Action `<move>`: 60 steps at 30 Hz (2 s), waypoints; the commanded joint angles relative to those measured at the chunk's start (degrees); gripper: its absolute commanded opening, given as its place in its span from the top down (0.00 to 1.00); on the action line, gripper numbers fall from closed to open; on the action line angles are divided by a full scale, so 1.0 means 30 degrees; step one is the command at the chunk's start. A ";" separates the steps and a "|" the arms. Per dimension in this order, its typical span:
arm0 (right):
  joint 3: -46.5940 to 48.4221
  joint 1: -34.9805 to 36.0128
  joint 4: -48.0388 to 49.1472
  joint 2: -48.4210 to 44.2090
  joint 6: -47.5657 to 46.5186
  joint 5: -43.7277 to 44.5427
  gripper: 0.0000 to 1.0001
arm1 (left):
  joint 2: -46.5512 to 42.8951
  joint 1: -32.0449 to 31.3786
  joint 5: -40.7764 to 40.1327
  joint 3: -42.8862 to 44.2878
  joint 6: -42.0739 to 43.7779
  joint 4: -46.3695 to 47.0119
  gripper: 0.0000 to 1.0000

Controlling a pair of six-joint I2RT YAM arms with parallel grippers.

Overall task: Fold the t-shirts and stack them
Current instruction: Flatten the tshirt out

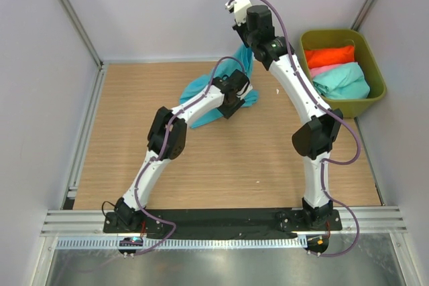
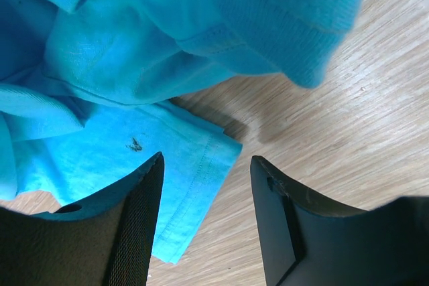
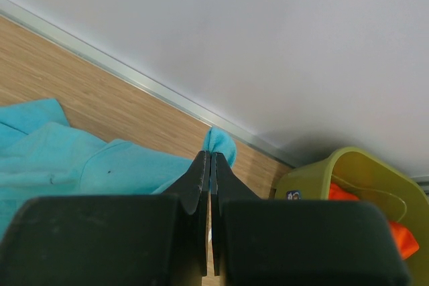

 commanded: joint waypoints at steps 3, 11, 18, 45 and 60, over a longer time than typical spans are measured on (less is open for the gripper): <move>0.0620 -0.0003 0.0404 -0.0048 0.0333 -0.0066 0.99 | 0.0368 0.0049 -0.0525 0.0324 0.0206 0.0563 0.44; 0.0561 -0.0003 0.0404 -0.0019 0.0334 0.0022 0.99 | 0.0750 0.0049 -0.0583 0.0470 0.0322 0.0593 0.45; 0.0444 -0.0003 0.0404 -0.0048 0.0304 0.0052 0.99 | 0.0809 -0.0009 -0.0584 0.0792 0.0381 0.0710 0.46; 0.0122 -0.0003 0.0433 0.0011 0.0217 0.0169 0.99 | 0.0839 -0.0361 -0.0701 0.0852 0.0469 0.0623 0.78; 0.0503 -0.0003 0.0814 -0.0663 -0.0340 0.0930 0.99 | -0.6566 0.0839 -0.1023 -0.1873 0.1171 -0.0342 1.00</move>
